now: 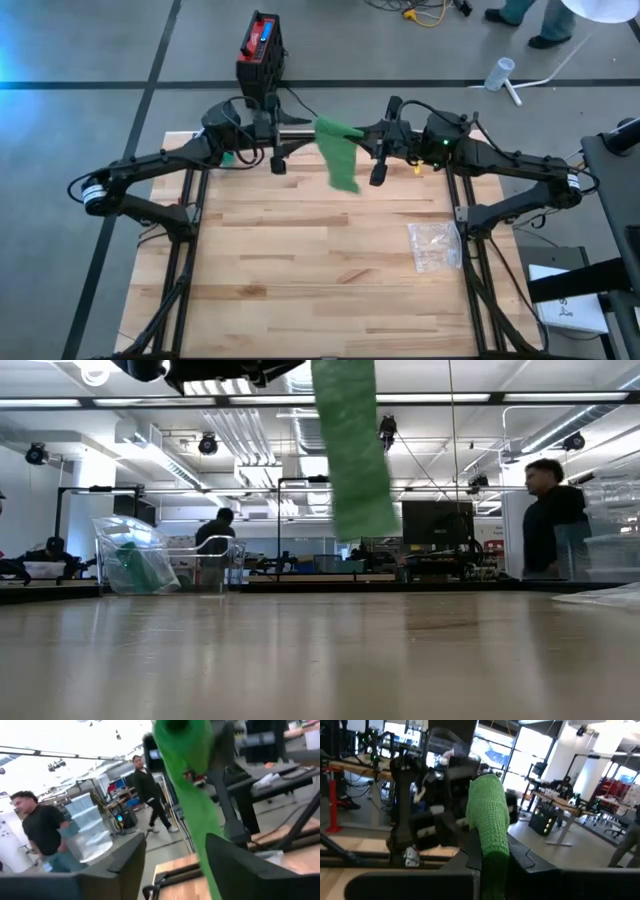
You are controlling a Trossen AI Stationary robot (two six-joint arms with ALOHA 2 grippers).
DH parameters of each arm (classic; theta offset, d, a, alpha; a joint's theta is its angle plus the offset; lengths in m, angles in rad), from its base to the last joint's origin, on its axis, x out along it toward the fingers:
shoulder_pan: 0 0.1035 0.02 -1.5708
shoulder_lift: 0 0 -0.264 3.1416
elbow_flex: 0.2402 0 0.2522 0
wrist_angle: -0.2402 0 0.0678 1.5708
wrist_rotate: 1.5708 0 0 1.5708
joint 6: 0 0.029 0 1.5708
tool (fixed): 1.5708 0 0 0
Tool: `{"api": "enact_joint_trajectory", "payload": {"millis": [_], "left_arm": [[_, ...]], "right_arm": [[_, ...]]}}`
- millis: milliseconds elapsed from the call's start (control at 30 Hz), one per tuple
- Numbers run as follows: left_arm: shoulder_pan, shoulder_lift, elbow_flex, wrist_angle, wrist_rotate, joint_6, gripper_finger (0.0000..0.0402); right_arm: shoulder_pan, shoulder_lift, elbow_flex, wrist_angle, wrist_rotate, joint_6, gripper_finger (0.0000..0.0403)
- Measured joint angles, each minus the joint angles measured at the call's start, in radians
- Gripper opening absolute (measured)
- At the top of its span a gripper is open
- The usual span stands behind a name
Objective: Roll bandage
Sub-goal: Roll the green bandage
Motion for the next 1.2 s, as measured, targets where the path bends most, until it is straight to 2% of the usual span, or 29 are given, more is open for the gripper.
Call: {"api": "enact_joint_trajectory", "payload": {"millis": [233, 333, 500, 633, 767, 833, 1000, 1200], "left_arm": [[-0.001, 0.056, 0.100, 0.011, 0.079, -0.103, 0.0242], [-0.001, 0.103, 0.139, -0.020, 0.083, -0.106, 0.0244], [-0.001, 0.142, 0.174, -0.018, 0.132, -0.109, 0.0228], [-0.001, 0.144, 0.189, -0.016, 0.143, -0.091, 0.0178], [-0.003, 0.145, 0.193, -0.019, 0.233, -0.069, 0.0074], [-0.006, 0.145, 0.192, -0.019, 0.238, -0.064, 0.0022], [-0.006, 0.145, 0.190, -0.012, 0.201, -0.052, 0.0003], [-0.002, 0.145, 0.218, -0.019, 0.193, -0.018, 0.0001]], "right_arm": [[0.000, 0.017, -0.002, -0.023, -0.025, 0.001, 0.0026], [0.000, 0.024, -0.001, -0.018, -0.071, 0.010, 0.0024], [0.000, 0.028, 0.000, -0.043, -0.076, 0.019, 0.0024], [0.000, 0.028, 0.000, -0.067, -0.076, 0.021, 0.0026], [0.000, 0.032, 0.001, -0.073, -0.082, 0.018, 0.0024], [0.000, 0.032, 0.001, -0.074, -0.097, 0.019, 0.0024], [0.000, 0.033, 0.001, -0.102, -0.136, 0.042, 0.0025], [-0.002, 0.035, 0.001, -0.165, -0.197, 0.086, 0.0024]]}}
